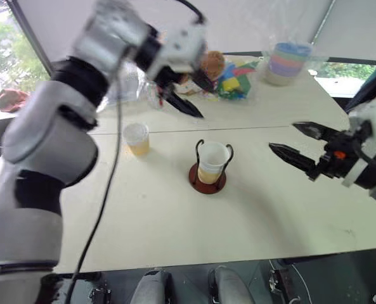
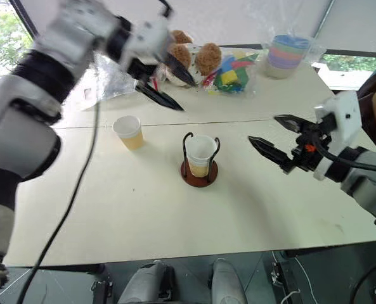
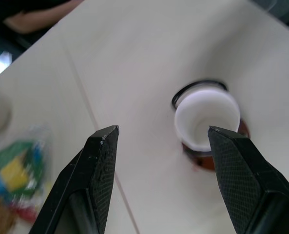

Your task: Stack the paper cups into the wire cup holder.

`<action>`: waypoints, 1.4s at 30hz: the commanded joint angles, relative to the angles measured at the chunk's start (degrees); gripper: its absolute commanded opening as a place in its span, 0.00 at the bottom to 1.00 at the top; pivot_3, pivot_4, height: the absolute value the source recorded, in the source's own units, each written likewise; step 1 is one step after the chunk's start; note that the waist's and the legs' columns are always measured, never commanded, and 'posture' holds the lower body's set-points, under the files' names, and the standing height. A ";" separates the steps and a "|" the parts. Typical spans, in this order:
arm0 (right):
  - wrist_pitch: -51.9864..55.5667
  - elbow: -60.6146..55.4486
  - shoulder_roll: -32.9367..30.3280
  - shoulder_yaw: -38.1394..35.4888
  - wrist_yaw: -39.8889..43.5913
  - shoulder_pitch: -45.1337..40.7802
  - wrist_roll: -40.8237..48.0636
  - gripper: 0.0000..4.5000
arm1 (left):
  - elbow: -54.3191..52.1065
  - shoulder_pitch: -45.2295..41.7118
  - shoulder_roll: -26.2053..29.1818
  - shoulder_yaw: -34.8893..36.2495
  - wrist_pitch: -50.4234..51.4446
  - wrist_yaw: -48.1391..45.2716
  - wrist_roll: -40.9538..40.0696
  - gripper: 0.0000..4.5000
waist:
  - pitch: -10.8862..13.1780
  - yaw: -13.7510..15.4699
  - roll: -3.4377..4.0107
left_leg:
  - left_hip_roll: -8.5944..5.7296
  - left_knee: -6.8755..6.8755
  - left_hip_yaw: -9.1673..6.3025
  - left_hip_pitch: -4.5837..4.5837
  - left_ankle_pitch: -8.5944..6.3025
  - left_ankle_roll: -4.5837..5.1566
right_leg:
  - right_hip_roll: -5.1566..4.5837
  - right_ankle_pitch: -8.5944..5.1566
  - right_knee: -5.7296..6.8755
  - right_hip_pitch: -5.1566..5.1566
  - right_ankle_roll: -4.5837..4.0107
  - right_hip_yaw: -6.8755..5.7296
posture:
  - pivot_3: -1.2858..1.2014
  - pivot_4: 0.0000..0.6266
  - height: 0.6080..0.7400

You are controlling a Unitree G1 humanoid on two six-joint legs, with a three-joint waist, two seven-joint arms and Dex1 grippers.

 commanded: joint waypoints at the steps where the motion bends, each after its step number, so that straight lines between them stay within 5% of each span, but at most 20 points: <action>1: -0.86 -1.29 -0.63 6.71 2.58 -7.26 3.82 0.88 | 2.86 5.82 4.76 5.35 -1.50 4.28 9.60 0.66 | 0.01 0.15 -0.02 | 0.04 -0.01 0.00 0.10 0.00 0.00 | 0.03 0.00 0.01 0.07 0.00 0.00 | 0.52 0.24 1.00; 10: -3.03 2.25 -0.03 16.13 6.41 -12.45 -0.72 0.88 | 3.66 15.80 5.78 15.23 -4.83 12.03 22.50 0.66 | 0.01 2.36 -0.27 | -0.22 0.31 -0.17 -0.73 0.05 -0.08 | -0.26 0.03 -0.07 -0.18 0.04 -0.18 | 0.52 0.24 1.00; 24: -1.16 -0.42 0.30 11.52 -0.28 -6.80 0.94 0.88 | 5.32 14.68 0.99 23.39 -3.65 6.68 31.86 0.66 | 0.00 1.81 -0.29 | -0.34 0.37 -0.03 -0.69 -0.03 0.06 | -0.42 0.11 -0.07 -0.16 0.19 -0.25 | 0.52 0.24 1.00; 34: -1.09 -1.07 0.17 9.65 -2.75 -4.74 1.25 0.88 | 5.20 16.97 -0.52 22.81 -4.88 2.93 38.44 0.66 | 0.00 1.67 -0.29 | -0.29 0.37 -0.03 -0.66 -0.10 0.18 | -0.38 0.11 -0.05 -0.16 0.20 -0.24 | 0.52 0.24 1.00; 37: -1.05 -0.94 -0.05 9.37 -3.21 -4.56 1.36 0.88 | 5.75 17.58 -1.27 21.94 -7.43 6.40 41.50 0.48 | 0.00 1.76 -0.29 | -0.29 0.37 -0.03 -0.66 -0.10 0.18 | -0.38 0.12 -0.05 -0.16 0.20 -0.24 | 0.52 0.24 1.00; 41: -0.84 -0.89 -0.59 8.73 -3.57 -4.27 1.71 0.88 | 6.29 17.64 -2.10 22.75 -8.39 7.76 43.17 0.02 | 0.00 1.76 -0.29 | -0.29 0.38 -0.03 -0.66 -0.10 0.18 | -0.39 0.12 -0.05 -0.16 0.21 -0.24 | 0.52 0.24 1.00; 42: -0.80 -0.88 -0.75 8.56 -3.62 -4.15 1.76 0.88 | 6.37 17.61 -2.30 23.21 -8.29 7.56 43.15 0.01 | 0.00 1.78 -0.28 | -0.29 0.37 -0.04 -0.67 -0.10 0.18 | -0.39 0.12 -0.05 -0.16 0.21 -0.24 | 0.52 0.24 1.00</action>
